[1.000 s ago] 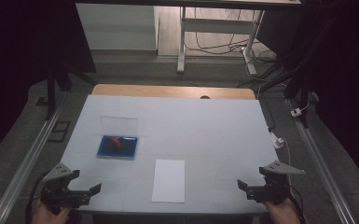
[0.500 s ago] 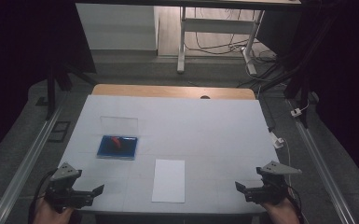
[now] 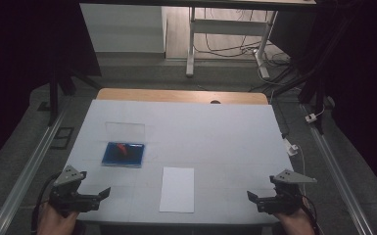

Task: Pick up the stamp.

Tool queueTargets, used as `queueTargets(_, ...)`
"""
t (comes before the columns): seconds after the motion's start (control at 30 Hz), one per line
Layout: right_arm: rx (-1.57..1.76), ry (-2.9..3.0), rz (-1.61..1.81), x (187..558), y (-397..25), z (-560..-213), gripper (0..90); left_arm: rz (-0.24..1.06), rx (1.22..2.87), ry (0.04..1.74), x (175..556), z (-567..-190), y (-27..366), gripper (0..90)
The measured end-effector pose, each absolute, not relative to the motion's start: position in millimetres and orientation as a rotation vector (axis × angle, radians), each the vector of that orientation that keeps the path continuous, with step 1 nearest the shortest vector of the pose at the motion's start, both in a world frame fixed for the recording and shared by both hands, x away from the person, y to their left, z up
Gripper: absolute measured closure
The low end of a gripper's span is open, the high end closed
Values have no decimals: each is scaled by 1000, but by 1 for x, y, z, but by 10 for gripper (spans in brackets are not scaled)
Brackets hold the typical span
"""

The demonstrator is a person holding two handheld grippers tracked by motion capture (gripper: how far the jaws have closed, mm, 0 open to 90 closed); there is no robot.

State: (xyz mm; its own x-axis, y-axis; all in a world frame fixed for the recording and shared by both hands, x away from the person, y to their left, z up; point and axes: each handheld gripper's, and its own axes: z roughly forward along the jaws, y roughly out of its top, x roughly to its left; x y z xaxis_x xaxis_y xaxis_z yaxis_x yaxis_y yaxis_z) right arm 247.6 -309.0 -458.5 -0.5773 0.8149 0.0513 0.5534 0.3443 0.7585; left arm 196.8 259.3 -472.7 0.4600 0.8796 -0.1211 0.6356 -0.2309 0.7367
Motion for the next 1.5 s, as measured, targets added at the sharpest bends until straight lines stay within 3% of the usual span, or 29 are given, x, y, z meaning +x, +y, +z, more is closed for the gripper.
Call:
queueTargets(1.03,1230,2319,1106,251,-310,-460,0,402,2013,1202,268,-475,241,6)
queueTargets(1.5,1215,2341,1085,251,-308,-460,0,372,1993,1248,302,-480,244,0)
